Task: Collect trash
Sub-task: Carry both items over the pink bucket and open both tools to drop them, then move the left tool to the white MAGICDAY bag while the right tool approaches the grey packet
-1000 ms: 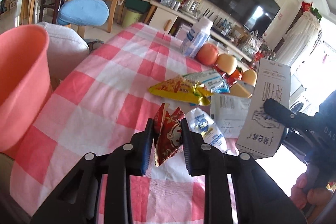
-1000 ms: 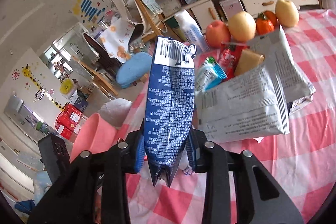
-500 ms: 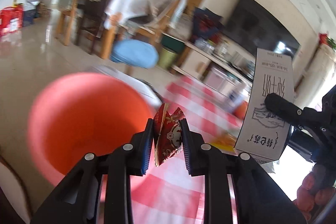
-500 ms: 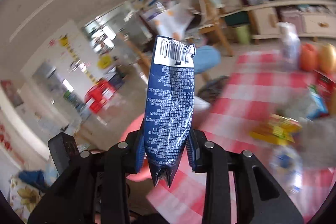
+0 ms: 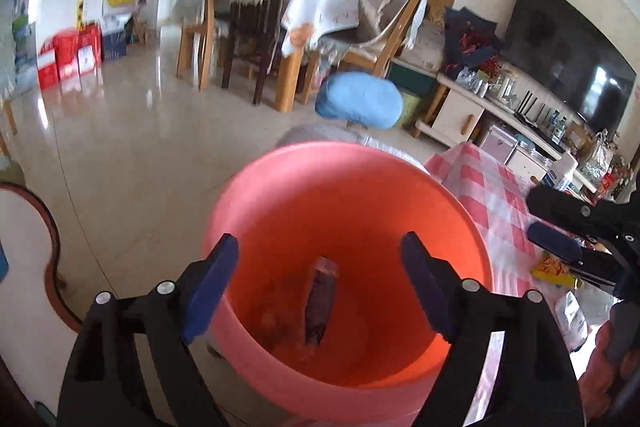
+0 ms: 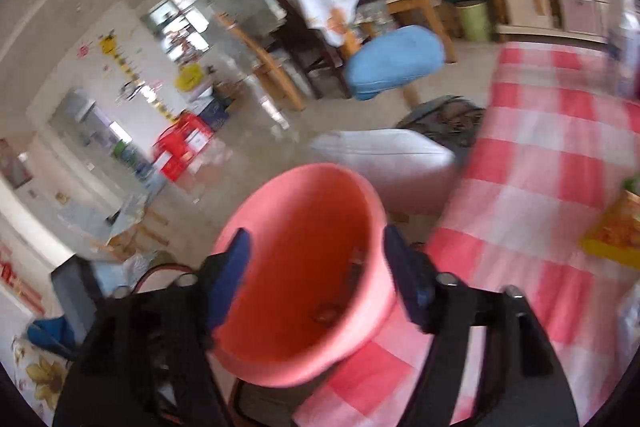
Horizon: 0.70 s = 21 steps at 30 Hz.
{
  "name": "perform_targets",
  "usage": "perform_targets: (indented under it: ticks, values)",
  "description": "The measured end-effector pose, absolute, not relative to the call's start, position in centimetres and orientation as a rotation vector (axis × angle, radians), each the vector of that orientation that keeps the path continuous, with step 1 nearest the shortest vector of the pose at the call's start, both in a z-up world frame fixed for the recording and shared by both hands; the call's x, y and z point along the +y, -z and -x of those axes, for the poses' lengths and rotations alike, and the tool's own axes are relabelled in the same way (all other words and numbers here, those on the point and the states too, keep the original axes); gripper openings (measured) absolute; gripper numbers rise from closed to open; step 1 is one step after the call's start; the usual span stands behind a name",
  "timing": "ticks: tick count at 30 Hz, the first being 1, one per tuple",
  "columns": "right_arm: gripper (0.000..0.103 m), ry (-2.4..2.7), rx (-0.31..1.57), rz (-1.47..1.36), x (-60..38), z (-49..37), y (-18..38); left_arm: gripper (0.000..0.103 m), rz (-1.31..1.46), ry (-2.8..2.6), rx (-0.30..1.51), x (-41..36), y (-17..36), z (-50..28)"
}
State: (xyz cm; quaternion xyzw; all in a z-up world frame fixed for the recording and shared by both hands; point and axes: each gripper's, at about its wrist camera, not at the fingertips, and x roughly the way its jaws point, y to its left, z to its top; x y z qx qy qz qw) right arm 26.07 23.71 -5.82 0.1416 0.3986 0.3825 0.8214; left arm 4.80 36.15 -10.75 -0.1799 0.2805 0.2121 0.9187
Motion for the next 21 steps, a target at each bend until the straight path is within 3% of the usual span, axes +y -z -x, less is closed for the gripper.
perform_targets:
  ticks: [2, 5, 12, 21]
  values:
    - [0.077, -0.78, 0.83, -0.292, 21.4, -25.3, 5.9, 0.086, 0.325, -0.419, 0.543, 35.4, 9.9, -4.1]
    - [0.086, -0.725, 0.791, -0.238, 18.5, -24.0, 5.8, 0.089, 0.283, -0.403, 0.48, 33.9, 8.4, -2.6]
    - [0.086, -0.667, 0.69, -0.106, 13.7, -20.5, 5.4, 0.089, 0.249, -0.295, 0.42, 29.1, 5.8, -0.9]
    - [0.096, -0.658, 0.576, -0.089, 8.6, -16.5, 3.8, 0.089, 0.085, -0.212, 0.546, 21.0, 5.5, -2.4]
